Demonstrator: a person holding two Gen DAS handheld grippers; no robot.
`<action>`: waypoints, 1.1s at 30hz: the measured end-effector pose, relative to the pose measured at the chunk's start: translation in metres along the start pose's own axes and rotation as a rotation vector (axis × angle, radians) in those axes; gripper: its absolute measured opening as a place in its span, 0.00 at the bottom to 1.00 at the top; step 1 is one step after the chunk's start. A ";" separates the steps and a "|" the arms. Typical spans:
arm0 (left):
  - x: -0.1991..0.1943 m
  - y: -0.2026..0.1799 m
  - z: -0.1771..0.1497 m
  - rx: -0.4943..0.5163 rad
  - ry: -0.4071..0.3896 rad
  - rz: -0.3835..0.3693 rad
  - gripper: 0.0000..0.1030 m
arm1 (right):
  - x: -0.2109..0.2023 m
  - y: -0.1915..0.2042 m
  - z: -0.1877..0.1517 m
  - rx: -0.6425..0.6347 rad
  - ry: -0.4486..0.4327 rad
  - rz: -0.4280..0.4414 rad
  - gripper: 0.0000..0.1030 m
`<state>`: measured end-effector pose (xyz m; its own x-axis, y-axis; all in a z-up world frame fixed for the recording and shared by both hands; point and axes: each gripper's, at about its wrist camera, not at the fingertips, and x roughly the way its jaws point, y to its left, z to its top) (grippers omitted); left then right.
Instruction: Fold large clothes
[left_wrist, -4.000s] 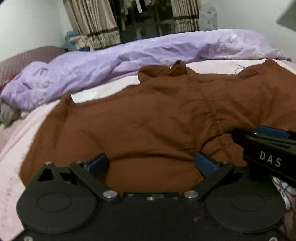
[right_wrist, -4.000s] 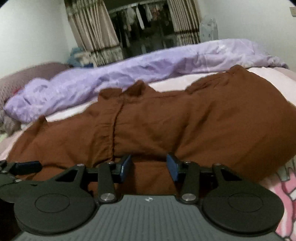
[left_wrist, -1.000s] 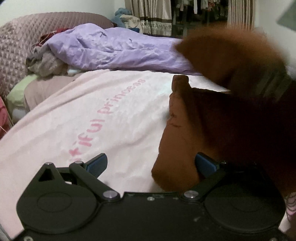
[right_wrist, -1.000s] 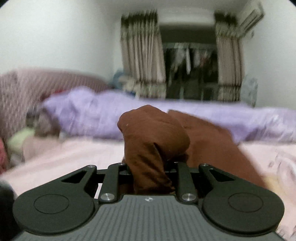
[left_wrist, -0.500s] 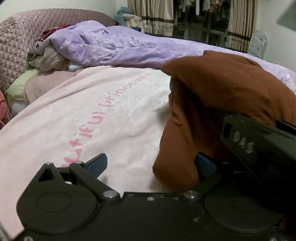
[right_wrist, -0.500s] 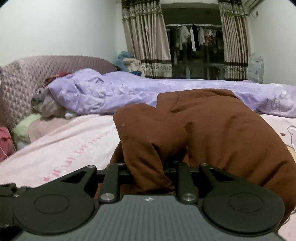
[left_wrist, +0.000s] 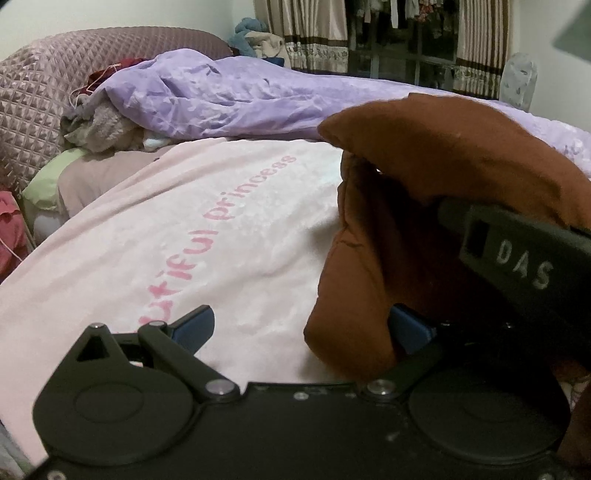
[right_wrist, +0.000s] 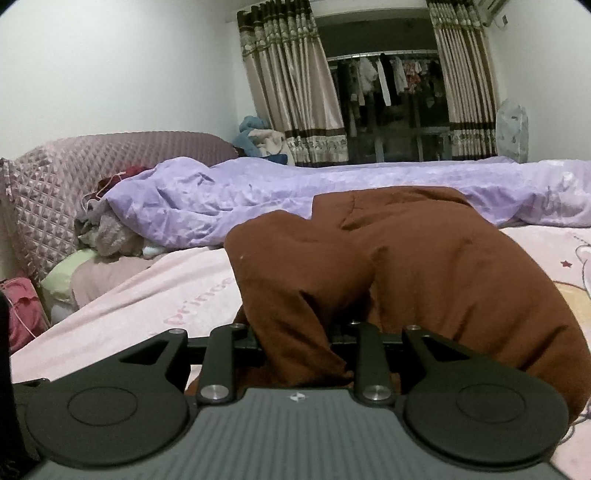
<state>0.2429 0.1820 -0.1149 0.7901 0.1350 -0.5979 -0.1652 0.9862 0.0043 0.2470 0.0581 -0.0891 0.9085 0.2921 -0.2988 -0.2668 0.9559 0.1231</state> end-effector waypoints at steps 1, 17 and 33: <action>0.003 0.000 -0.001 -0.002 0.006 -0.001 1.00 | 0.005 0.000 -0.003 -0.012 0.010 0.005 0.34; -0.032 0.004 0.003 -0.018 -0.043 0.005 1.00 | -0.041 -0.022 0.031 0.134 -0.023 0.237 0.63; -0.056 -0.028 0.031 0.013 -0.184 -0.096 1.00 | -0.023 -0.112 0.018 0.142 0.085 -0.065 0.27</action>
<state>0.2209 0.1498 -0.0569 0.8966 0.0545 -0.4394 -0.0775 0.9964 -0.0346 0.2618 -0.0559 -0.0792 0.8903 0.2373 -0.3887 -0.1551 0.9605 0.2312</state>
